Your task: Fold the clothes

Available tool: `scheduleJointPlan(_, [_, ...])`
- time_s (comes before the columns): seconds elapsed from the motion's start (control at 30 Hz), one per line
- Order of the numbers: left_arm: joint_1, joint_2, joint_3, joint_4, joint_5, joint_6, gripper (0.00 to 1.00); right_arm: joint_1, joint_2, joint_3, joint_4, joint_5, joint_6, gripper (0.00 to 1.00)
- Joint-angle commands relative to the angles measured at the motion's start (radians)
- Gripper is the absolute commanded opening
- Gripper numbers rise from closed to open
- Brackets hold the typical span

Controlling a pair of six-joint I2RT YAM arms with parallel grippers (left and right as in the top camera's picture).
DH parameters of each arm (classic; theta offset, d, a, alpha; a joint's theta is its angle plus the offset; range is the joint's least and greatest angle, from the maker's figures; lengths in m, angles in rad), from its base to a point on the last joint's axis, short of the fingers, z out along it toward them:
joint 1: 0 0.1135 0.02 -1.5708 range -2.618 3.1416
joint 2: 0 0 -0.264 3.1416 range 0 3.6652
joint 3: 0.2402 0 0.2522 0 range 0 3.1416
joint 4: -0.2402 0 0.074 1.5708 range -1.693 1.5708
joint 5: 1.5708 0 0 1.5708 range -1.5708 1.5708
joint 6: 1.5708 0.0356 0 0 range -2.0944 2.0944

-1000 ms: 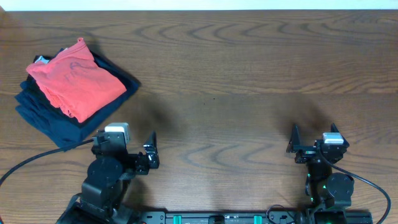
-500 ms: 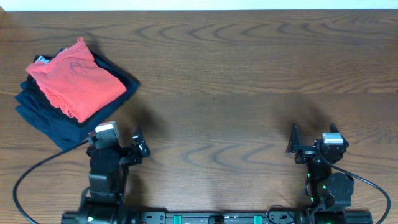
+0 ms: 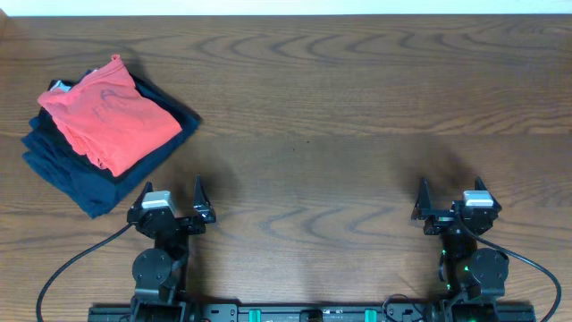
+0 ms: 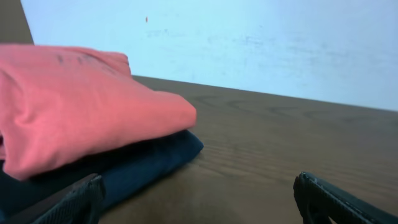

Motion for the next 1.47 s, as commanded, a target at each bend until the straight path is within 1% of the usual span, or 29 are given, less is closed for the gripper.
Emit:
scheduleJointPlan(0.0, [0.005, -0.011, -0.014, -0.051, 0.000, 0.078, 0.98, -0.008, -0.003, -0.002, -0.004, -0.003, -0.012, 0.99])
scheduleJointPlan(0.07, [0.005, -0.011, -0.014, -0.051, 0.017, 0.078, 0.98, -0.008, -0.003, -0.002, -0.004, -0.003, -0.011, 0.99])
scheduleJointPlan(1.43, [0.005, -0.009, -0.014, -0.051, 0.017, 0.078, 0.98, -0.008, -0.003, -0.002, -0.004, -0.004, -0.011, 0.99])
